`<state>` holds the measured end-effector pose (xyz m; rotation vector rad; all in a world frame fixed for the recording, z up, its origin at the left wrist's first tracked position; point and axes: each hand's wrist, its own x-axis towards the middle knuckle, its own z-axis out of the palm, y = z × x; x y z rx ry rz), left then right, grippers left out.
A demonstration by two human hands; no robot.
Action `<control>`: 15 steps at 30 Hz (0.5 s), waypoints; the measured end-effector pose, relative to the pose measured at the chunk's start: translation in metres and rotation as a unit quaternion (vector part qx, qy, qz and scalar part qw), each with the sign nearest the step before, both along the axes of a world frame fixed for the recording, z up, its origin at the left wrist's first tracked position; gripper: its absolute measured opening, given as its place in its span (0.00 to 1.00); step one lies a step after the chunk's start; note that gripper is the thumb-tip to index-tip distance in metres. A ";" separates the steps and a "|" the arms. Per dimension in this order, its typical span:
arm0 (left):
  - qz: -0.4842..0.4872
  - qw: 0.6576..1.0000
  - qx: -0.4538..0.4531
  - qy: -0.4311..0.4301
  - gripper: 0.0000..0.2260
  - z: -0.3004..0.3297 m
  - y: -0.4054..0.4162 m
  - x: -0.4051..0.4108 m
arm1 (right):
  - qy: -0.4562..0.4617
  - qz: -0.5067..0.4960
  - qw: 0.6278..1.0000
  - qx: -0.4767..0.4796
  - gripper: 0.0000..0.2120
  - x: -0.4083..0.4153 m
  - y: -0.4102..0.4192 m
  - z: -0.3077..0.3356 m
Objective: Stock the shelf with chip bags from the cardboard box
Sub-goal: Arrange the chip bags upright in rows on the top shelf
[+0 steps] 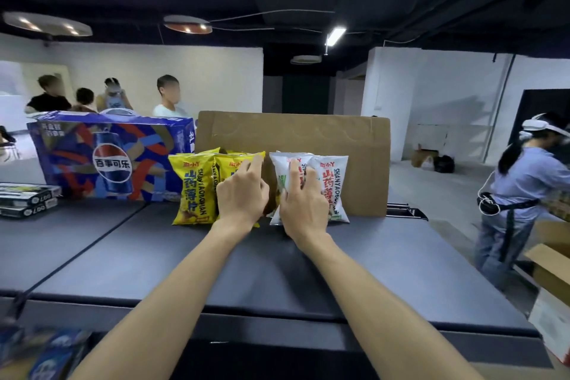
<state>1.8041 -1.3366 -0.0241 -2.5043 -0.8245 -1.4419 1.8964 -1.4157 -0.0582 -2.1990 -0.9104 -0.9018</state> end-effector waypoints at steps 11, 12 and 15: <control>-0.043 0.998 -0.030 0.017 0.13 -0.019 0.020 -0.006 | 0.068 -0.050 0.996 -0.038 0.40 0.001 0.022 -0.016; -0.047 0.998 -0.032 0.018 0.13 -0.020 0.022 -0.004 | 0.071 -0.052 0.995 -0.041 0.41 0.000 0.021 -0.017; -0.066 0.996 -0.046 0.029 0.12 -0.025 0.025 0.001 | 0.093 -0.050 0.993 -0.046 0.42 -0.003 0.019 -0.019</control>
